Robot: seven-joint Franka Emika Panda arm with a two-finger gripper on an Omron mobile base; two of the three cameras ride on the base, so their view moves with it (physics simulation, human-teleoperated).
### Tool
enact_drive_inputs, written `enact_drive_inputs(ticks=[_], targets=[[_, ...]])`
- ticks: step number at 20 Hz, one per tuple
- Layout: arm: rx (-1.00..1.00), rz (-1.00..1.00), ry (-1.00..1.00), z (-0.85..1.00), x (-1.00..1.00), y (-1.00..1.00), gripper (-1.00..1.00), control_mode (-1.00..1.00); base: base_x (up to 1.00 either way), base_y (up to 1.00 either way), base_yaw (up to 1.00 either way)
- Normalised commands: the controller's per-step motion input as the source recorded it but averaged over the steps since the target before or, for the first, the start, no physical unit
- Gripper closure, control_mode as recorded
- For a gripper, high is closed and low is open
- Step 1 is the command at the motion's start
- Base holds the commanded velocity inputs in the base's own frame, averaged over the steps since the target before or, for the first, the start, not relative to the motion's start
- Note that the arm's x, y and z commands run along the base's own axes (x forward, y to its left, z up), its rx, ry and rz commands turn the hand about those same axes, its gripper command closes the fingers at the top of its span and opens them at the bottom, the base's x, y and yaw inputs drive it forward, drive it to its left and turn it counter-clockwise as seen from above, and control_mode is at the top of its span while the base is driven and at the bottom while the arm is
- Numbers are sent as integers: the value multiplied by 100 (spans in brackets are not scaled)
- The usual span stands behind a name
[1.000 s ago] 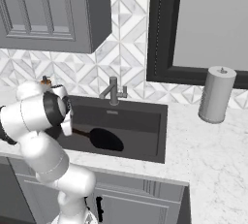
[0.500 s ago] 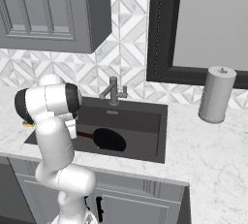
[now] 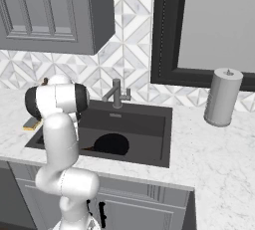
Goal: Pick the pan and sponge and place them into the sink. Then turn on the water.
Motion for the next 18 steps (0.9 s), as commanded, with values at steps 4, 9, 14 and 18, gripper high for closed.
enact_drive_inputs(ticks=[4,9,14,18], targets=[[0,0,0,35,-1,0,-100,-100,0,0,0],[0,0,-2,71,-29,0,-100,-100,0,0,0],[0,0,0,97,-53,0,-100,-100,0,0,0],[1,2,-1,100,-64,5,-100,-100,0,0,0]])
